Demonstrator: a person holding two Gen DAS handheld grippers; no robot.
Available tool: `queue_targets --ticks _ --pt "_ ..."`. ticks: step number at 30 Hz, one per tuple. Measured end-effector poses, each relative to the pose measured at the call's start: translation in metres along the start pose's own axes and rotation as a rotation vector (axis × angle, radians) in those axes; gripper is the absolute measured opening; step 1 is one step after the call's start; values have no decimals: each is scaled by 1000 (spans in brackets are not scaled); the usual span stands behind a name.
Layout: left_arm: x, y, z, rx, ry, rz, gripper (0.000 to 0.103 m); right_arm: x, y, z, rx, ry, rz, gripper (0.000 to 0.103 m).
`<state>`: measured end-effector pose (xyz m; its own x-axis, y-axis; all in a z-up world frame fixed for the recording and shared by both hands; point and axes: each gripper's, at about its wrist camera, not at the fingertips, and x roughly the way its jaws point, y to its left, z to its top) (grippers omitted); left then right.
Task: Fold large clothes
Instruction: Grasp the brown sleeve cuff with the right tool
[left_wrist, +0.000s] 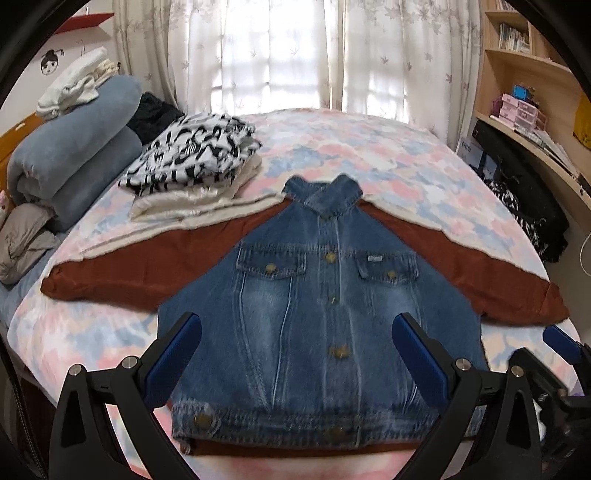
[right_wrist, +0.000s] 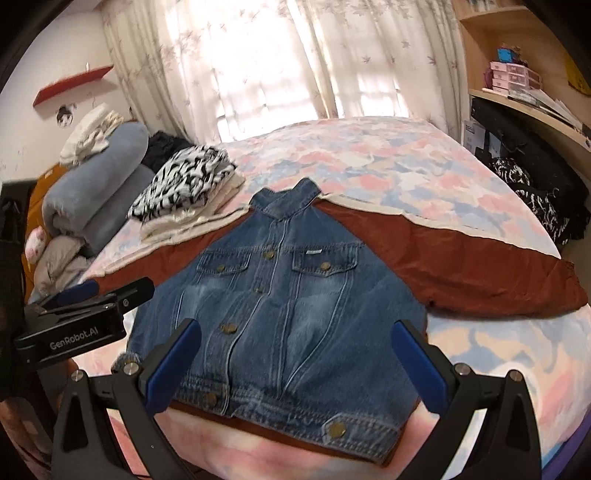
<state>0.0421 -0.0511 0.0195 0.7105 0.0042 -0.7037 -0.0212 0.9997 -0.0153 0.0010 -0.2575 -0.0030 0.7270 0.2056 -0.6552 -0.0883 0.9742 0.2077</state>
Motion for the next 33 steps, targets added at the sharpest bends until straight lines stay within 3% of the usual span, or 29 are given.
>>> queue_targets --ticks 5,11,16,20,23,30,33 --pt "-7 -25 30 25 -84 -25 102 -13 -38 25 85 -68 -7 103" --pt "-14 -71 64 120 -172 -63 102 -38 -82 57 82 -170 -132 103" --pt "-10 -118 87 169 -199 -124 102 -55 -118 81 64 -213 -214 103" --pt "9 -158 103 179 -172 -214 102 -57 -149 94 73 -187 -270 103" --pt "35 -182 107 181 -122 -235 102 -48 -177 96 101 -153 -320 103" --pt "106 -235 97 184 -52 -197 102 -14 -232 77 139 -76 -498 103" --pt "143 -255 86 188 10 -169 102 1 -275 63 252 -26 -501 103"
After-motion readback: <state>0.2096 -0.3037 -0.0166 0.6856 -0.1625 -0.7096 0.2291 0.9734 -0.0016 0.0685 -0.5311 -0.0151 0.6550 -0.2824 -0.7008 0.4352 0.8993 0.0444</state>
